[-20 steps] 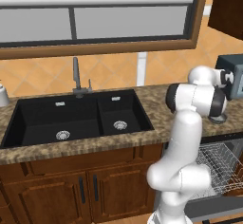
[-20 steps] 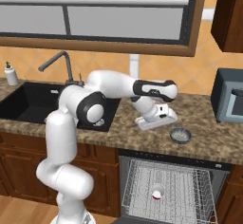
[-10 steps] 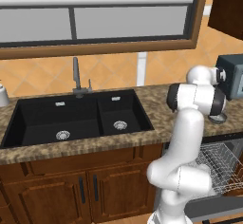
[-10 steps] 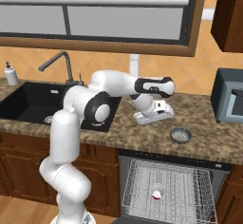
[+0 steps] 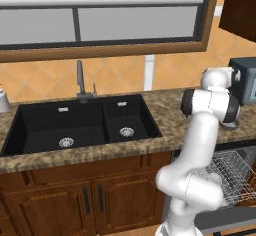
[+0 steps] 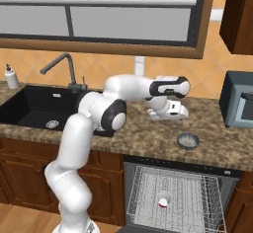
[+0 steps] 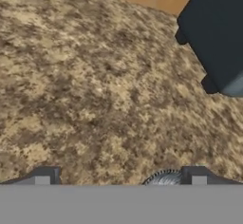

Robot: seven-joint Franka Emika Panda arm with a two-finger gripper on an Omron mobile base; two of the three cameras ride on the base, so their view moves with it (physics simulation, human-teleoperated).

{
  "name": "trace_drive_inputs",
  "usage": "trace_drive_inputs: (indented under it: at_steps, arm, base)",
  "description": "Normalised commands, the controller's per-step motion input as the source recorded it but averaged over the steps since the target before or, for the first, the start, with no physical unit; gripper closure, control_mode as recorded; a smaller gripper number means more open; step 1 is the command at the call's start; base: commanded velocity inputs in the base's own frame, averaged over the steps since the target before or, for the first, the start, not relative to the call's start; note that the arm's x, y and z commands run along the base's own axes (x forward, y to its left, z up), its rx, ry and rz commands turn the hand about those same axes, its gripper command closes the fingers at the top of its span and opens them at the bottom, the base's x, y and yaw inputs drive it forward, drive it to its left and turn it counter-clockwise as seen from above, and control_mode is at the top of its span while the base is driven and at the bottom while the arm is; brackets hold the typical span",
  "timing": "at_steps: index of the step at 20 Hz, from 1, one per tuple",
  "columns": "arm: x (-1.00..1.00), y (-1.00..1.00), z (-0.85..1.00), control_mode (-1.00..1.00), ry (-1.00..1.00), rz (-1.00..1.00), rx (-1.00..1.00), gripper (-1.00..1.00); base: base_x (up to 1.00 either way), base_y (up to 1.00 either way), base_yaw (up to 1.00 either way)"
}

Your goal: Pick up the cup and bowl from the counter, place them in the dishwasher, and close the dishwasher door.

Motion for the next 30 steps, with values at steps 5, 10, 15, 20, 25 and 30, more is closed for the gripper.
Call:
trace_drive_inputs:
  at_steps: [5, 10, 15, 20, 25, 30]
  arm:
    - [-0.01, -0.57, 0.11, -1.00, 0.28, -0.02, 0.17, -1.00]
    - [0.01, -0.98, 0.36, -1.00, 0.25, 0.00, 0.19, -1.00]
    - [0.03, -0.30, 0.01, -1.00, 0.22, 0.00, 0.12, -1.00]
    - [0.04, 0.00, 0.15, -1.00, 0.22, 0.00, 0.06, -1.00]
    - [0.01, 0.03, 0.64, -1.00, 0.11, 0.00, 0.01, -1.00]
    - [0.12, 0.00, 0.08, -1.00, 0.12, 0.00, 0.01, -1.00]
  base:
    - [0.00, 0.00, 0.00]
    - [0.00, 0.00, 0.00]
    - [0.00, 0.00, 0.00]
    - [0.00, 0.00, 0.00]
    - [0.00, 0.00, 0.00]
    - [0.00, 0.00, 0.00]
